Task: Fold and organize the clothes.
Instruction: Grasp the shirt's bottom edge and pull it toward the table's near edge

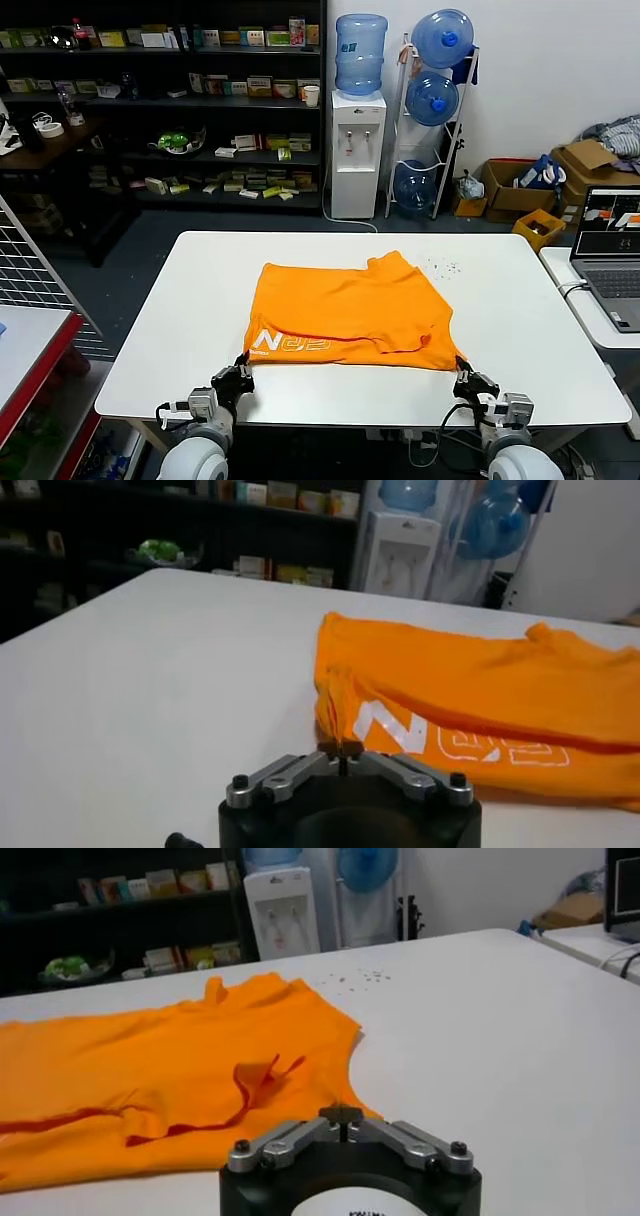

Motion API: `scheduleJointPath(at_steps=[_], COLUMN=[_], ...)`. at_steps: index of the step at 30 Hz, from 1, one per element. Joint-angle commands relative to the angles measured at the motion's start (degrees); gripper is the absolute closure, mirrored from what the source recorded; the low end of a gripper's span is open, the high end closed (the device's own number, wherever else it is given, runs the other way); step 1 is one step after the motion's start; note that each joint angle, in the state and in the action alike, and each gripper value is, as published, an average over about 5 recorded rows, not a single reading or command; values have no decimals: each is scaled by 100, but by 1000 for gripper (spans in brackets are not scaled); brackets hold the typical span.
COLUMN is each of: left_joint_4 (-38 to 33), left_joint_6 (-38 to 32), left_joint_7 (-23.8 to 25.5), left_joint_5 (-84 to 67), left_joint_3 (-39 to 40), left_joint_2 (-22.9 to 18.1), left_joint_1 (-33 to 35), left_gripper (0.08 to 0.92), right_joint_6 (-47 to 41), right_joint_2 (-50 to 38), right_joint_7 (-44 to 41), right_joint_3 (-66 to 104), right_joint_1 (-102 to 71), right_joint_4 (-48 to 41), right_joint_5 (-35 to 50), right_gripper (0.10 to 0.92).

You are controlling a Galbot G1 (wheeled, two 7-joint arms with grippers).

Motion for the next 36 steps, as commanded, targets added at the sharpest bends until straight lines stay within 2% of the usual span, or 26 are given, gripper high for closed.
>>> scheduleJointPath(at_steps=[1,14,18,22,26,30,33,36], left_joint_4=[-780,-1494,-1523,-1544,-1643,-1539,-1042,-189], left_joint_6=[38,43,39,49,96,176,293,485], left_joint_7=[-31,-44,21,25,-13,39,93,88], left_joint_5=[-42,-100,-68,-94,-203,-518,-1031,-1590], left_joint_3=[-206,-473,-513,-624,-779,-812,-627,-276], left_joint_2=[220,244,208,238,422,698,830,829], left_joint_1=[462,1864,2060,1980,1557,748,-174,-1240], left_gripper=[901,901,862,753,632,520,433,346], right_joint_6=[-37,-36,14,87,43,-215,-435,-596], right_joint_2=[-32,109,111,-21,-385,-786,-858,-697], right_joint_7=[110,69,59,-7,-92,-36,113,271], right_joint_3=[178,345,398,471,436,28,-506,-1059], right_joint_1=[-834,-1759,-1763,-1442,-734,576,1847,3107], right_joint_4=[644,1135,1195,1297,1332,940,116,-930], right_joint_5=[115,-104,-301,-375,-204,122,388,645], right_gripper=[901,889,793,680,568,446,360,276])
